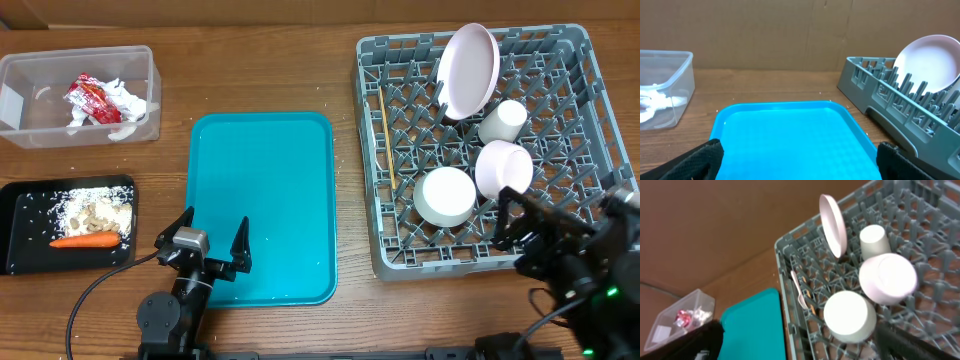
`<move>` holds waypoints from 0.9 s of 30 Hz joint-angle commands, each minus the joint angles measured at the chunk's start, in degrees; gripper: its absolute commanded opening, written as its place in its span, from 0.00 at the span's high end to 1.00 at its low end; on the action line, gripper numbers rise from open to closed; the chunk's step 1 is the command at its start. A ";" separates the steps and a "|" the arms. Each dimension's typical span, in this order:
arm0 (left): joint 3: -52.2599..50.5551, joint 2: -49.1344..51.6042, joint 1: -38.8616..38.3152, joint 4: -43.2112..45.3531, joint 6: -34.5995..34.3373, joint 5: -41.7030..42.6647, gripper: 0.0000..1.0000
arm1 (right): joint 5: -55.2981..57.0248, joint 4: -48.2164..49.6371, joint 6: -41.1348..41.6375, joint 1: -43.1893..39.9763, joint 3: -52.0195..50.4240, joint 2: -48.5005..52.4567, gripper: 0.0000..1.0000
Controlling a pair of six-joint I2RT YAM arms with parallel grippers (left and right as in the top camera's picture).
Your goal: Sort waste into correct bins and load items into the dishwasher rack
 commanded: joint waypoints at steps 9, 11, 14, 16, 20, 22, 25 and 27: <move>-0.20 -0.66 -0.33 -0.13 -0.55 -0.68 0.00 | -14.86 43.87 -9.14 -3.89 -49.24 -25.88 0.00; -0.20 -0.66 -0.33 -0.11 -0.55 -0.68 0.00 | -14.86 51.12 -8.70 -3.50 -55.25 -28.06 0.00; -0.20 -0.66 -0.33 -0.11 -0.55 -0.68 0.00 | -14.53 60.76 -7.13 -3.45 -62.01 -30.14 0.00; -0.20 -0.66 -0.33 -0.13 -0.55 -0.68 0.00 | -14.14 65.11 -7.04 -3.45 -64.98 -31.21 0.00; -0.20 -0.66 -0.33 -0.13 -0.55 -0.68 0.00 | -9.81 64.28 -7.28 -3.45 -66.16 -32.85 0.00; -0.20 -0.66 -0.33 -0.13 -0.55 -0.68 0.00 | -7.17 64.04 -7.28 -3.43 -66.16 -33.05 0.00; -0.20 -0.66 -0.33 -0.13 -0.55 -0.68 0.00 | -3.65 63.25 -7.69 -3.43 -66.16 -33.05 0.00; -0.20 -0.66 -0.33 -0.13 -0.55 -0.68 0.00 | -1.62 61.86 -7.72 -3.45 -66.16 -33.05 0.00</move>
